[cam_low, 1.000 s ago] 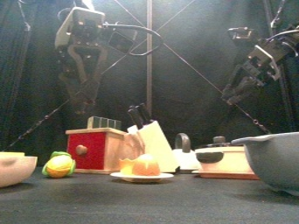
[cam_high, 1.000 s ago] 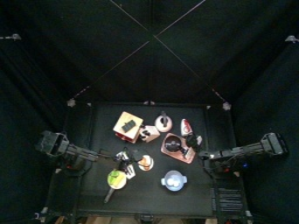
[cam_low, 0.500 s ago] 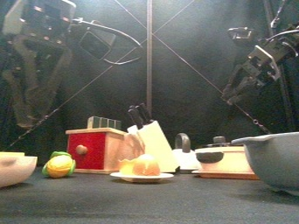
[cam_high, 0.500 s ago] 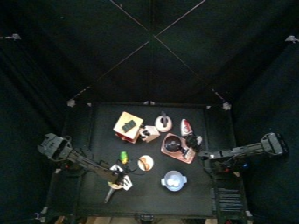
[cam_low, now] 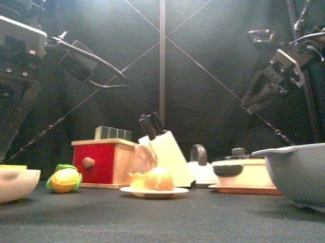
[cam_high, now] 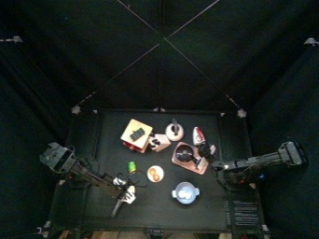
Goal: Grab egg sushi
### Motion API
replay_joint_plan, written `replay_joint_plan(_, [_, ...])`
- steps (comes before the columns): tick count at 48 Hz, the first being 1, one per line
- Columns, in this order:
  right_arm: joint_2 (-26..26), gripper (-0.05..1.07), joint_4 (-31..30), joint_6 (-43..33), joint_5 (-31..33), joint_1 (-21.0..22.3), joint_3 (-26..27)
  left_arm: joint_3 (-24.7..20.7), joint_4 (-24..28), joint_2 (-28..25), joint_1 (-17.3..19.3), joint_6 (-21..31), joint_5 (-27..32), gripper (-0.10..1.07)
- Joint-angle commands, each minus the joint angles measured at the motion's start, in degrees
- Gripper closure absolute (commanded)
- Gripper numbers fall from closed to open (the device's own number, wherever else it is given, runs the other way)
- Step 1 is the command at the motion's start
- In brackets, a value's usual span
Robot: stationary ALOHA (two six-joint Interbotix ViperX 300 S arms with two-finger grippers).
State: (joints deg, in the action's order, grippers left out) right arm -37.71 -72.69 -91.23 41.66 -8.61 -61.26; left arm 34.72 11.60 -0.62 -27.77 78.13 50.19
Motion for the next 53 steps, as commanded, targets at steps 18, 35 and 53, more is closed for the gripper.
replay_joint_plan(18, [-0.26, 0.08, -0.18, 0.09, 0.0, -0.09, 0.53, 0.7, -0.62, 0.7, 0.18, 0.09, -1.41, 0.16])
replay_joint_plan(35, [-0.26, 0.08, -0.18, 0.09, 0.0, -0.09, 0.53, 1.76, -1.32, 0.7, 0.35, 0.0, -3.78, 0.19])
replay_joint_plan(53, [-0.26, 0.08, -0.18, 0.09, 0.0, -0.09, 0.53, 2.29, -1.23, 0.53, 0.35, 0.0, -3.87, 0.2])
